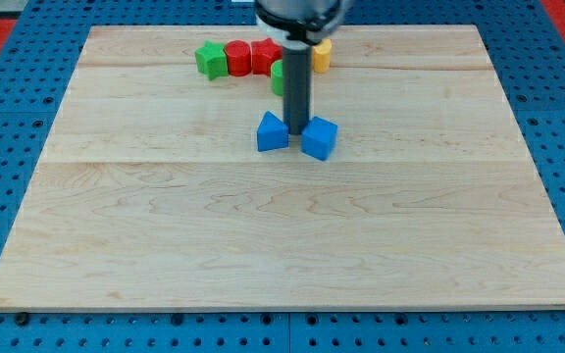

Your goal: Move blue triangle closer to the blue cube

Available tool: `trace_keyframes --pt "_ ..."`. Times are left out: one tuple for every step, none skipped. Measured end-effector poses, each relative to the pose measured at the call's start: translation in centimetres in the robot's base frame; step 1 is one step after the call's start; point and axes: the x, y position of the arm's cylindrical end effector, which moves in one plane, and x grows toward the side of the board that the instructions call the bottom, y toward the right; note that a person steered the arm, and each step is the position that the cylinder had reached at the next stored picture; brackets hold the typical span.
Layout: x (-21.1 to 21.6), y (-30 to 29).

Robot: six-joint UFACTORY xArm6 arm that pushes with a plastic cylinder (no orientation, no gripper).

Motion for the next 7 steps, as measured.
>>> trace_keyframes --pt "2.3 4.7" --pt "5.1 5.6" --pt "9.7 2.6" --pt "11.0 -3.9" --pt "7.1 -10.8" --pt "2.5 -13.1" --pt "-2.9 -9.7"
